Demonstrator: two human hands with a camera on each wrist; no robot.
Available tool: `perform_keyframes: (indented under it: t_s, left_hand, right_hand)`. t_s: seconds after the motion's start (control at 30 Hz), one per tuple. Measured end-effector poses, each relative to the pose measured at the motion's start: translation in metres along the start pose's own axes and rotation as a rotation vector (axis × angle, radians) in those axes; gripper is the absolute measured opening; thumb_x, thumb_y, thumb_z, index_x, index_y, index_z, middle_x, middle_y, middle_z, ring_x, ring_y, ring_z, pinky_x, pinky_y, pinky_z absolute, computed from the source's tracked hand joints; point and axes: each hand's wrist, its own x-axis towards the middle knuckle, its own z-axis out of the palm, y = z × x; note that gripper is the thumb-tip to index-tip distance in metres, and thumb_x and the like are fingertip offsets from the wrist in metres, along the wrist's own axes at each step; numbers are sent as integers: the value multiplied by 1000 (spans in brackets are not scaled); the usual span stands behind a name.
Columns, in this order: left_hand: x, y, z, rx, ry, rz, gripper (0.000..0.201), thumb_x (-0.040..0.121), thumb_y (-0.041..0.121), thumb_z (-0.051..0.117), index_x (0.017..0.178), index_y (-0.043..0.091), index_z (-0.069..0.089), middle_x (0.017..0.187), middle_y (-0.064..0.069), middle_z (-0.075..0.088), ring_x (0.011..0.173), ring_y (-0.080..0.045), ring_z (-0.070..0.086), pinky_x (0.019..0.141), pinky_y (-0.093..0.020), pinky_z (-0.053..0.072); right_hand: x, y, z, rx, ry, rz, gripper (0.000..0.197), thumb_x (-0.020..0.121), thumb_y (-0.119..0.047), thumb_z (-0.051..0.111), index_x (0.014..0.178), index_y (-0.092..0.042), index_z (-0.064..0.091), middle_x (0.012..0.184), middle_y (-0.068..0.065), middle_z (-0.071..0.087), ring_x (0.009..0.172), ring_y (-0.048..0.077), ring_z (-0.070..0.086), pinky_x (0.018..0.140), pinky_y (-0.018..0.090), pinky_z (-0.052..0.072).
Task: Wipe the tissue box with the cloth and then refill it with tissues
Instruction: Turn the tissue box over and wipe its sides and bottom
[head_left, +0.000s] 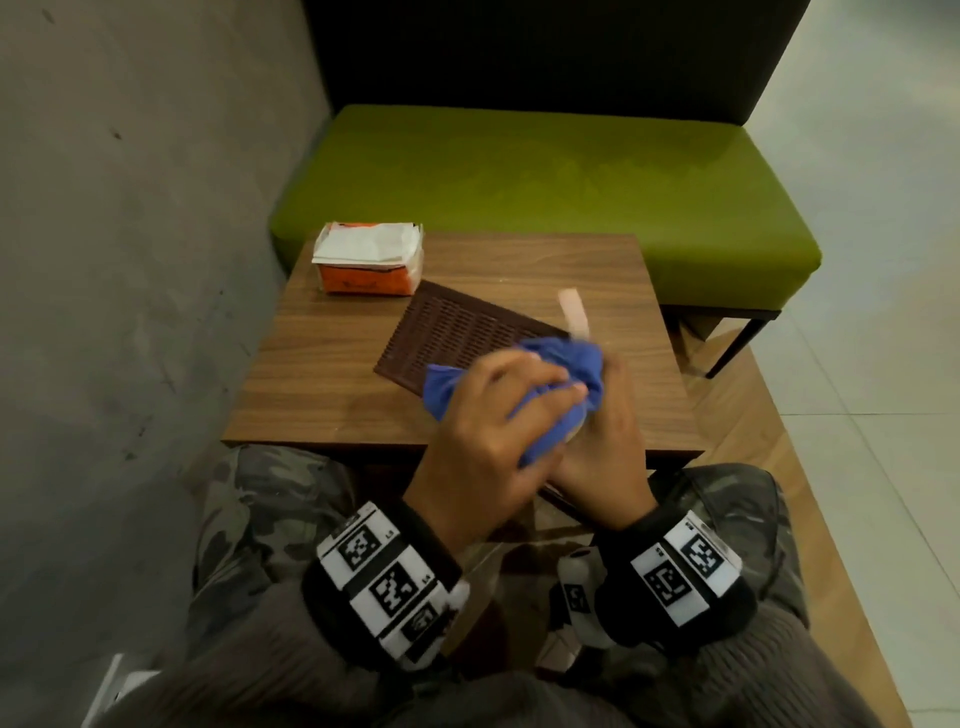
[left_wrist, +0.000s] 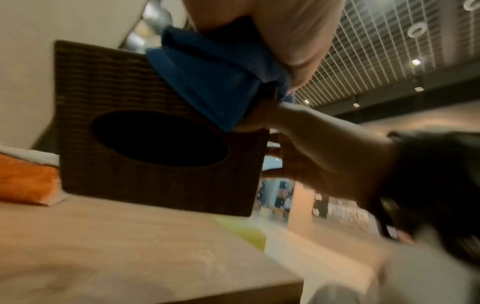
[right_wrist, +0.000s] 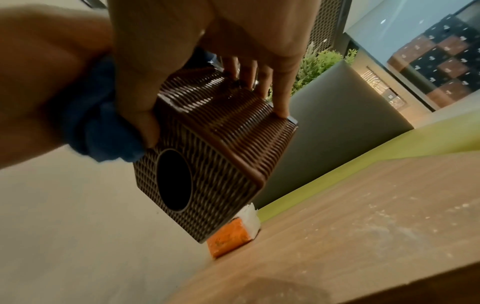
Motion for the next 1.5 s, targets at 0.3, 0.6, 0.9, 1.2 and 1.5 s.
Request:
perform_keyframes:
  t_s: [0.3,0.6,0.9,1.2,1.5]
  left_hand:
    - [-9,-21,-11,-7,126,-100,25,85,16,63,106,3,67,109,-9,60,109,-27,52,102,-30,34]
    - [-18,-59,-34,5,211,-305,20,88,13,59,102,1,67,104,-12,63,104,-28,55,94,-43,42]
    - [-6,-65,-24,-142,278,-530,21,89,22,57,98,5,66,100,-9,64,95,-21,59,85,-42,47]
    - [12,-41,-19,38,-102,57,30,88,14,59,114,1,62,115,-15,61,114,-26,49,104,-35,37]
    - [34,-42,-7,-17,88,-320,26,88,19,59,109,4,64,108,-10,62,108,-24,51,98,-28,37]
  right_hand:
    - [1,13,-12,112,-38,66,101,50,-47,86,134,-24,34,132,-6,47,124,-1,46,103,20,42]
    - [-12,14,-27,167,-54,81,99,51,-49,85,134,-26,35,135,-11,45,129,-4,41,100,8,38]
    - [-11,15,-29,113,-49,45,102,51,-49,84,135,-16,37,133,-24,40,129,-2,41,105,25,43]
    - [-4,16,-30,9,-14,-23,100,53,-49,82,134,-11,38,130,-5,45,124,-1,43,100,23,43]
    - [-4,13,-25,-82,21,-147,96,56,-50,82,135,-16,37,129,-10,41,120,4,44,101,27,43]
